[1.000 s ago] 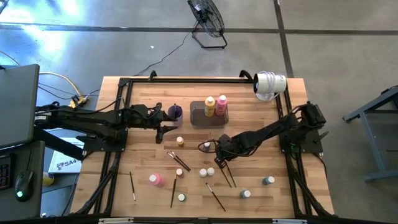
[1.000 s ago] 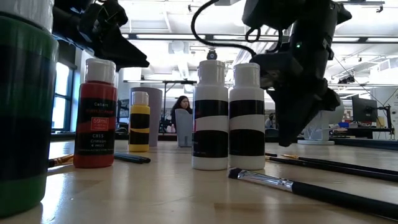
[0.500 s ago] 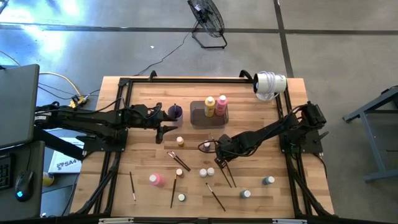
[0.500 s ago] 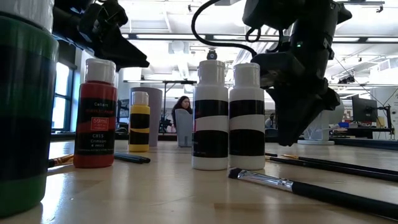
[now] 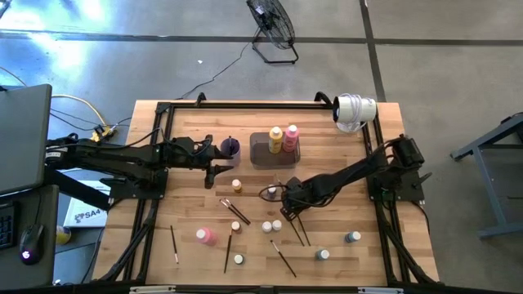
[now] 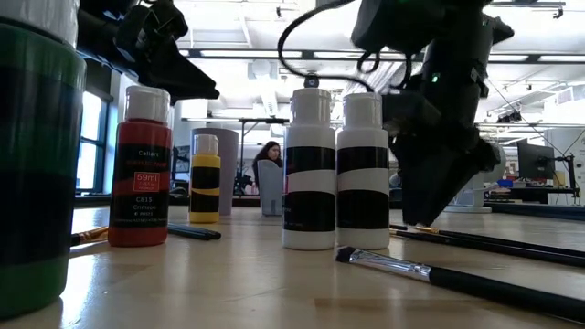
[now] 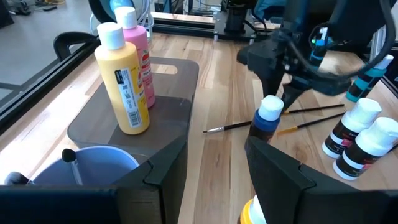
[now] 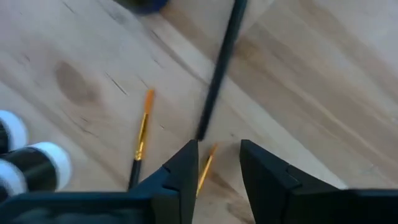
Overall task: Pick & Place Paint Supplies
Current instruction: Put the gold paint brush into the purple cup
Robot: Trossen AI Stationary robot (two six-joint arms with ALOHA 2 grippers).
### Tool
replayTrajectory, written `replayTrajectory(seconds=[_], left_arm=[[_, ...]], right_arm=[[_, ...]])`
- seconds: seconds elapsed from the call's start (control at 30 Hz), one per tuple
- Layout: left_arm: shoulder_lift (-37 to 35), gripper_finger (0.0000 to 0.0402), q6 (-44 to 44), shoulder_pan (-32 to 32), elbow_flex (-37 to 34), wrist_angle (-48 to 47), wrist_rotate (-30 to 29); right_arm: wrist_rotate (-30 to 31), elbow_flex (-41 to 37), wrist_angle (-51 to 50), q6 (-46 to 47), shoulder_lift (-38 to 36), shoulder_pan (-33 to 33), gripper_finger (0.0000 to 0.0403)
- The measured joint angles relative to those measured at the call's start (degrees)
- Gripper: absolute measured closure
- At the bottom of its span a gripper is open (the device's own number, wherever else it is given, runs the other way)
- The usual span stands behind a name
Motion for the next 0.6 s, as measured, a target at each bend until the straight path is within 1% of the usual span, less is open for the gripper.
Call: replayTrajectory(seconds=[0.17,0.33,0.6], left_arm=[[0.02,0.0238,0.00,0.00,0.00,-0.50,0.00],[0.02,0.0238,0.00,0.00,0.00,-0.63,0.00],[0.02,0.0238,0.00,0.00,0.00,-0.63,-0.03]], right_arm=[[0.21,0.22,1.30,0.07,1.78,0.56,0.0306],[1.78,0.24,-0.20,1.62,2.00,0.71,0.0320],[3.82,0.22,-4.24,1.86,2.13,0.71,0.0373]])
